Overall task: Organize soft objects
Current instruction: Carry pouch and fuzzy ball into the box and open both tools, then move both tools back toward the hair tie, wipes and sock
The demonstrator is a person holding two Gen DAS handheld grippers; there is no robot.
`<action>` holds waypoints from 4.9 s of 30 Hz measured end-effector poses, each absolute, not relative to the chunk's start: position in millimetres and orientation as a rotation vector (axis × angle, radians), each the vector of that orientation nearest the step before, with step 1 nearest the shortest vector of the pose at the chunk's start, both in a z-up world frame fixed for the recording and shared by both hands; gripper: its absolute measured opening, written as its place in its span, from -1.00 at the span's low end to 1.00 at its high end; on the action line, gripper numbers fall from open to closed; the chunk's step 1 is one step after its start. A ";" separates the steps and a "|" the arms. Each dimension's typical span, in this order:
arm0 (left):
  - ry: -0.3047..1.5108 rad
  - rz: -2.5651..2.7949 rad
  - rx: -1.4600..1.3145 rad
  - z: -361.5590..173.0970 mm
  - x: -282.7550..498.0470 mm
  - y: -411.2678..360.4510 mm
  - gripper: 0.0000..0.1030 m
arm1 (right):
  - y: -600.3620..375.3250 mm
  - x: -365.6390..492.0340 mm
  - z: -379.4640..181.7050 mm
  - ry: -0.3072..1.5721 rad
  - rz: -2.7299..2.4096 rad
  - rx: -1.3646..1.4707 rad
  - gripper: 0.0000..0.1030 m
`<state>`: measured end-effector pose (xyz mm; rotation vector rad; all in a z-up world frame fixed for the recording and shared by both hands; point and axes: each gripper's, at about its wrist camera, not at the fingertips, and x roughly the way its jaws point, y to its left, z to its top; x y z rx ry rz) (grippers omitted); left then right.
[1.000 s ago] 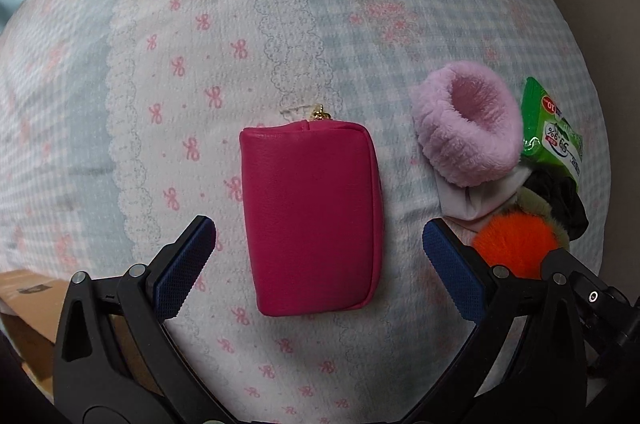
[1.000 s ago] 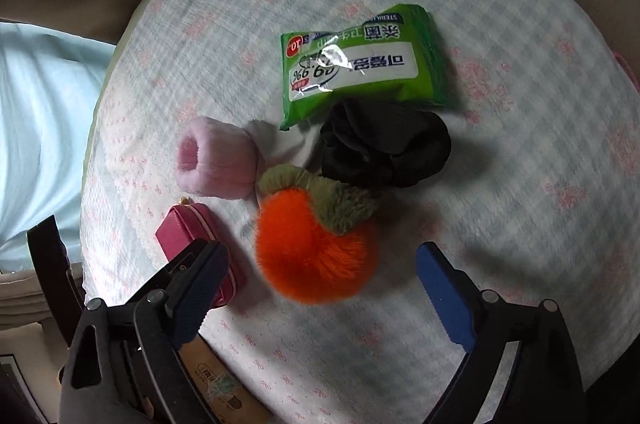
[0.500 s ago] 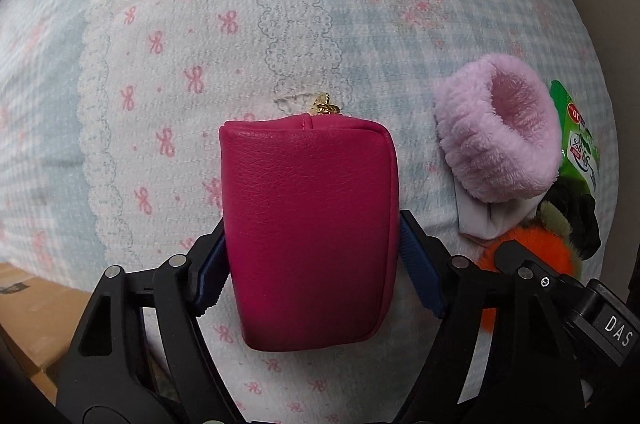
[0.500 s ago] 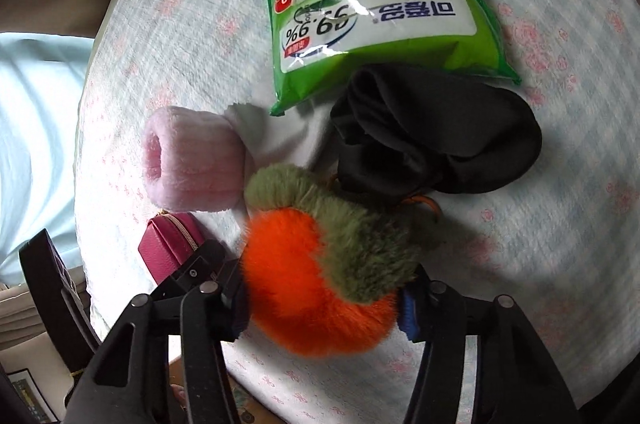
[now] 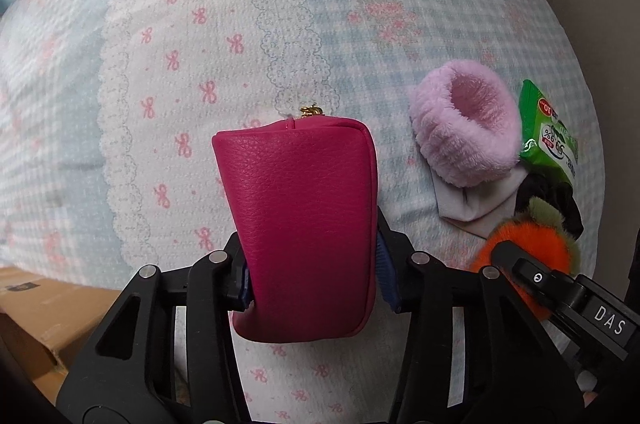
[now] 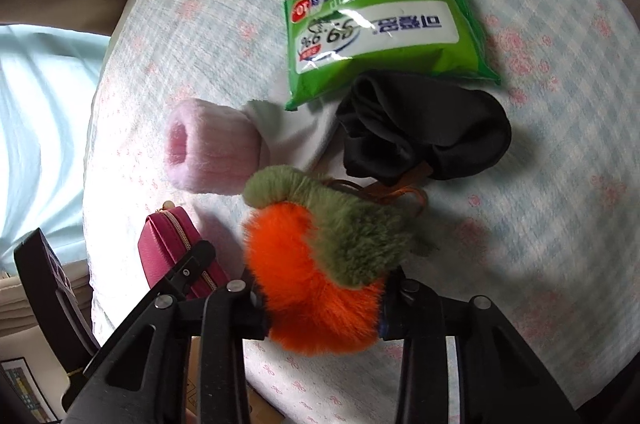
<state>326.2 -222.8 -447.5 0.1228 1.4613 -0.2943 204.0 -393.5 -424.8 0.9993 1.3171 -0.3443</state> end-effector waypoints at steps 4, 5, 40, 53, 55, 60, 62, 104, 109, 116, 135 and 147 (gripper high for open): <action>1.431 -0.291 0.115 -420.9 312.7 -216.1 -0.19 | -390.9 200.4 -401.7 1.274 -0.304 0.976 -0.35; 1.425 -0.288 0.110 -413.9 309.1 -215.2 -0.19 | -391.3 197.8 -395.6 1.257 -0.292 0.987 -0.35; 1.074 -0.202 -0.025 -141.7 148.2 4.2 -0.19 | -160.8 137.7 -122.8 1.061 0.135 0.252 -0.36; 1.179 -0.223 0.004 -185.4 170.6 149.3 -0.19 | -24.2 164.9 -171.3 1.201 0.127 0.172 -0.36; 1.210 -0.230 0.023 -199.1 178.3 160.7 -0.19 | -12.8 169.6 -186.1 1.235 0.105 0.162 -0.36; 1.306 -0.255 0.078 -240.3 192.9 172.6 -0.19 | -0.4 176.4 -227.3 1.341 0.062 0.174 -0.36; 1.341 -0.261 0.082 -256.7 197.2 174.2 -0.19 | 2.5 178.6 -241.2 1.377 0.058 0.174 -0.36; 1.492 -0.278 0.188 -343.4 223.8 156.0 1.00 | -23.7 233.7 -310.8 1.497 0.045 0.391 1.00; 1.456 -0.262 0.174 -310.7 210.8 163.9 1.00 | -14.0 214.9 -282.7 1.447 0.067 0.362 1.00; 1.399 -0.203 0.135 -275.4 177.7 183.8 1.00 | -10.6 178.4 -245.7 1.371 0.072 0.305 1.00; 1.230 -0.241 0.011 -187.0 111.9 154.5 1.00 | -105.6 73.6 -153.2 1.211 -0.087 0.244 1.00; 1.095 -0.196 -0.032 -154.9 109.1 5.6 1.00 | -255.1 62.3 -144.9 1.175 -0.150 0.167 1.00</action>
